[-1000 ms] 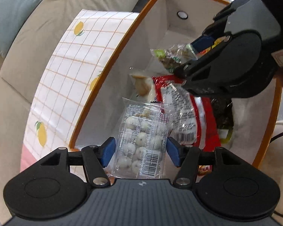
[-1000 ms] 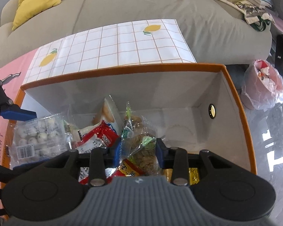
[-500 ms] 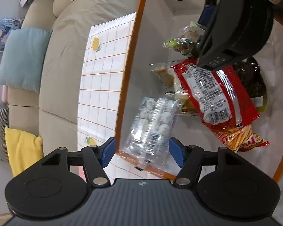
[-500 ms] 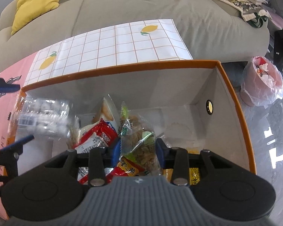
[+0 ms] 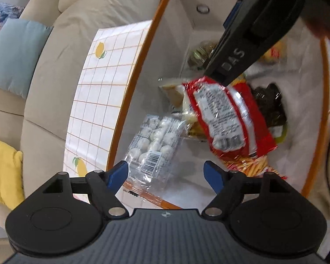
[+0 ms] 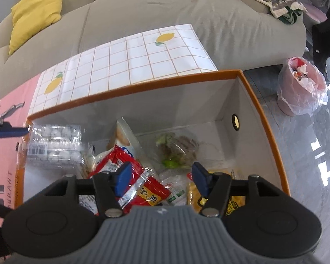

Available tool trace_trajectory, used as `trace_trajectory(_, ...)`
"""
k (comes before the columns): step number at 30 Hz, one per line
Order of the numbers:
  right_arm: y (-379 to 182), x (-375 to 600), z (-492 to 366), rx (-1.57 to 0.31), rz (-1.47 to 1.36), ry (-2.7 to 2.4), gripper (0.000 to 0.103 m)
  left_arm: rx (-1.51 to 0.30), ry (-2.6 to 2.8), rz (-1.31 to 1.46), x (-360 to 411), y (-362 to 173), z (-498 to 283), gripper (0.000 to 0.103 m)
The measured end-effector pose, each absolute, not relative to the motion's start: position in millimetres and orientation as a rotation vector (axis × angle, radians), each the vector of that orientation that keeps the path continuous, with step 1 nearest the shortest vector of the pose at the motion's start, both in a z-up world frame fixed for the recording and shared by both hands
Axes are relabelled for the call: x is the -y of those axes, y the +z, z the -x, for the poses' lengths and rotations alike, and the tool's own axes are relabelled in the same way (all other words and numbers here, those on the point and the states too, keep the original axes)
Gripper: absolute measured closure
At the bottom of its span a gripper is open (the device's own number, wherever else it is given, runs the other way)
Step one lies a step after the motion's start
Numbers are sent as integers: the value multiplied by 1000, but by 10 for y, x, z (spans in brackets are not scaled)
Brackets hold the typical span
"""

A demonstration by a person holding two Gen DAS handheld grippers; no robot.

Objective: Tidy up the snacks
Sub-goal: 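Withdraw both open tools from the box back over the table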

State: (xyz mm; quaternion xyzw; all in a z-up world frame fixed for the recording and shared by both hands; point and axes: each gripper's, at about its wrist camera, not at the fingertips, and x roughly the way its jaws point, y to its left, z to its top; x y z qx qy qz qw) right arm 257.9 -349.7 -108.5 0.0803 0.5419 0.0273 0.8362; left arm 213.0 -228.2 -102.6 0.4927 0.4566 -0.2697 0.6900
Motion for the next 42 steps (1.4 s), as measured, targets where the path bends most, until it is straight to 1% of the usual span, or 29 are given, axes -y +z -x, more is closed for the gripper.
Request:
trace_trajectory(5,-934,3462,-2519,-1114,-182,47,29,-992,-613,-1028,2236,-865,-2074,12)
trace_trajectory(6,-896,3449,-2494,-1102,-183,43,25,-984,-617,-1011,2221,-818,-2055,12)
trace_trajectory(7,-860,3441,-2468,-1090,-183,38,23,-981,-622,-993,2212,-798,-2075,12)
trace_trajectory(9,-793,3426,-2406,-1071,-186,24,22,-979,-628,-937,2165,-696,-2066,12)
trace_trajectory(11,-735,3417,-2347,-1058,-198,8,19,-977,-635,-880,2106,-595,-2060,12)
trace_trajectory(17,-544,3362,-2103,-1009,-220,-25,18,-944,-610,-736,1880,-311,-2003,13)
trace_trajectory(28,-207,2878,-1478,-812,-188,-66,15,-856,-540,-461,1236,45,-1742,18)
trace_trajectory(34,-192,2470,-1182,-752,-220,-65,16,-803,-477,-323,732,67,-1539,19)
trace_trajectory(42,-261,1858,-928,-751,-189,-19,16,-789,-409,-148,13,-159,-1320,19)
